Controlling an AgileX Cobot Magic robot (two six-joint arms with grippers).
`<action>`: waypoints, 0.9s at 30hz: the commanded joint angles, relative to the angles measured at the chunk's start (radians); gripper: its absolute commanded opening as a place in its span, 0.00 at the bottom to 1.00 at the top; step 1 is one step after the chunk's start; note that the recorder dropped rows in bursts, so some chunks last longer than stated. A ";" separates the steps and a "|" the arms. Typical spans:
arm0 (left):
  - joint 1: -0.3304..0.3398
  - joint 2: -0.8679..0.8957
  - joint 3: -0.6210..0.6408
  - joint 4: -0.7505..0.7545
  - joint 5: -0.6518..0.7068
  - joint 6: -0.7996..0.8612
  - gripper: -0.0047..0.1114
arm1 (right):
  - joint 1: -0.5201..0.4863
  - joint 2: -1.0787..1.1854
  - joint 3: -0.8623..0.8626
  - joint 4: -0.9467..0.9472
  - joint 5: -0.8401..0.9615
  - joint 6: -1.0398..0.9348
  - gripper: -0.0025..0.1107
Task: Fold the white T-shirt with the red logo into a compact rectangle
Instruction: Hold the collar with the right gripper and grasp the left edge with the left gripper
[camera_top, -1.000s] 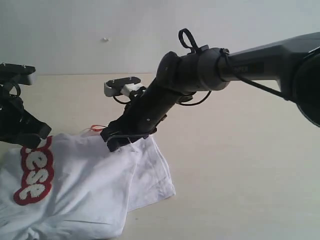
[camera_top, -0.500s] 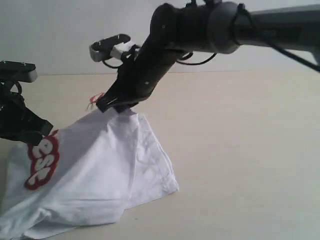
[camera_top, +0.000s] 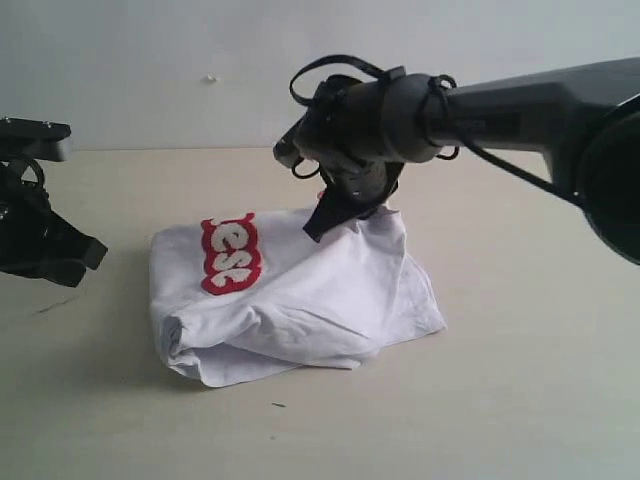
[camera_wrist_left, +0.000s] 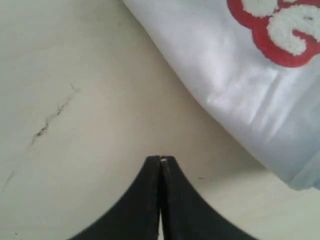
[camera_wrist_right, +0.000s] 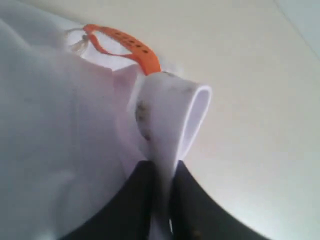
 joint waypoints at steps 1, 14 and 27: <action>0.001 -0.009 0.001 -0.016 -0.007 0.001 0.04 | -0.002 0.035 -0.003 -0.015 0.004 0.015 0.27; -0.137 0.103 0.001 -0.605 0.092 0.583 0.04 | -0.005 -0.036 -0.003 0.104 0.026 -0.032 0.44; -0.229 0.218 -0.001 -0.204 0.281 0.347 0.04 | -0.005 -0.043 -0.003 0.233 0.014 -0.108 0.19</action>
